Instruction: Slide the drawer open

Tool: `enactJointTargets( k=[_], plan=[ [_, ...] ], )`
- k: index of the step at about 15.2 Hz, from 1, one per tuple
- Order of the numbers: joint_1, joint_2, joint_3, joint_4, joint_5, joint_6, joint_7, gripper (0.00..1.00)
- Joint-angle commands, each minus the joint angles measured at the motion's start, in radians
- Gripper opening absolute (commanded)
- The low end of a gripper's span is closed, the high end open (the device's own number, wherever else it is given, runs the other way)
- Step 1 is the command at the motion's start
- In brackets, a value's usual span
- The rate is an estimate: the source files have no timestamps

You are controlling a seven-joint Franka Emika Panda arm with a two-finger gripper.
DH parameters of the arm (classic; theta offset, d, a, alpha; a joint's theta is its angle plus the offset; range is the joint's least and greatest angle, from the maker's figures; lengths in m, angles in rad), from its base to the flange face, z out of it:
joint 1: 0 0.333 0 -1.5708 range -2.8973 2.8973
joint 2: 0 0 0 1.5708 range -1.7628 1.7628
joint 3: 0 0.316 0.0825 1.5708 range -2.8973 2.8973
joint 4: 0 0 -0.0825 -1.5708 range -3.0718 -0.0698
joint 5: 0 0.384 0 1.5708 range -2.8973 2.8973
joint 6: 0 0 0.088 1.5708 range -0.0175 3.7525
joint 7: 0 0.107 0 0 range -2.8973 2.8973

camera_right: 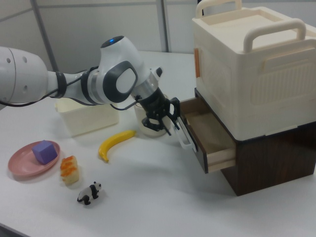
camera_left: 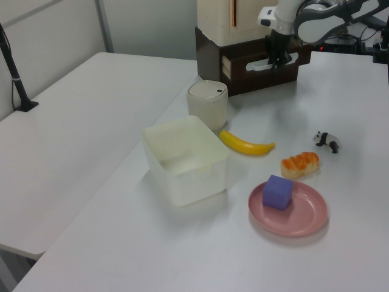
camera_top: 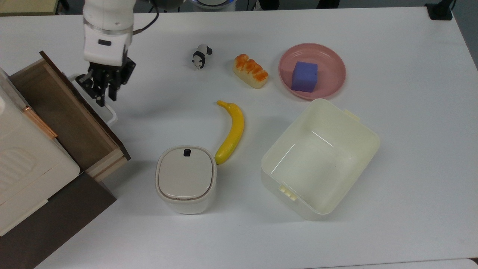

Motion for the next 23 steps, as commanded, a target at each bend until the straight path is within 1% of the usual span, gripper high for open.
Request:
enactJointTargets(
  k=[1,3,4,5,7,8,11,12,14,16,19,21,22,23],
  plan=[
    [0.038,-0.047,0.002,-0.052,0.007,-0.007,0.024,1.00],
    [0.042,-0.049,0.008,-0.039,0.007,-0.015,0.059,1.00],
    [0.070,-0.049,0.008,-0.035,0.007,-0.033,0.143,1.00],
    [0.096,-0.049,0.008,-0.028,0.007,-0.049,0.201,1.00],
    [0.131,-0.053,0.009,-0.005,0.008,-0.130,0.295,1.00],
    [0.151,-0.053,0.009,0.017,0.024,-0.182,0.329,1.00],
    [0.192,-0.053,0.008,0.092,0.163,-0.314,0.396,1.00],
    [0.203,-0.053,0.008,0.121,0.188,-0.369,0.422,1.00],
    [0.220,-0.053,0.008,0.172,0.202,-0.462,0.504,1.00],
    [0.226,-0.053,0.008,0.213,0.205,-0.518,0.591,1.00],
    [0.248,-0.069,0.006,0.238,0.215,-0.579,0.711,1.00],
    [0.249,-0.082,0.000,0.239,0.280,-0.592,0.766,1.00],
    [0.249,-0.098,-0.001,0.239,0.303,-0.604,0.791,1.00],
    [0.251,-0.113,-0.001,0.239,0.309,-0.627,0.827,1.00]
  ],
)
